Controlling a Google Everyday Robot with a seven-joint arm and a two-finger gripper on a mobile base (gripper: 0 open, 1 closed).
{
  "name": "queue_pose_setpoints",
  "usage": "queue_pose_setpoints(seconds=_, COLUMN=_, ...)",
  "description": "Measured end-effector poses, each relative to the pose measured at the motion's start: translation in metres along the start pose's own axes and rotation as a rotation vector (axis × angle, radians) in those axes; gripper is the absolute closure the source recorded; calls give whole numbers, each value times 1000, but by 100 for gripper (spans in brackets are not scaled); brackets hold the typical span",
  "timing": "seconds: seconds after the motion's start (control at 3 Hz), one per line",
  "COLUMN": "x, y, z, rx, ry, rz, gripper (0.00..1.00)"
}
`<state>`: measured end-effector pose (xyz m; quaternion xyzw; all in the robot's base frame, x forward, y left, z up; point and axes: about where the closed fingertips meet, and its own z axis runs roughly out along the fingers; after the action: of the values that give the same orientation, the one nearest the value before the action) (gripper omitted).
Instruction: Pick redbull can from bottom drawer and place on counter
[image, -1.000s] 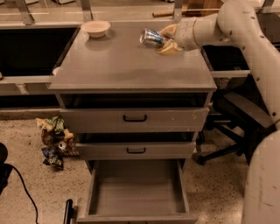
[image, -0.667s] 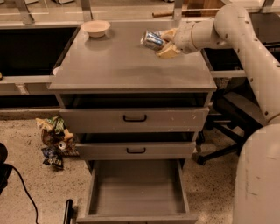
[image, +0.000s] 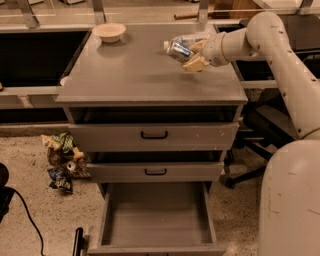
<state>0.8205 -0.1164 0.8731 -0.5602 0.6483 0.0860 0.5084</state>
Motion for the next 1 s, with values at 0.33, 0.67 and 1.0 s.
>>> queue_pose_setpoints(seconds=0.33, x=8, y=-2, z=0, rx=-1, ry=10, rz=29, gripper=57)
queue_pose_setpoints(seconds=0.67, x=11, y=-4, z=0, rx=0, ry=13, rz=42, gripper=34)
queue_pose_setpoints(seconds=1.0, x=11, y=-4, z=0, rx=0, ry=13, rz=42, gripper=11)
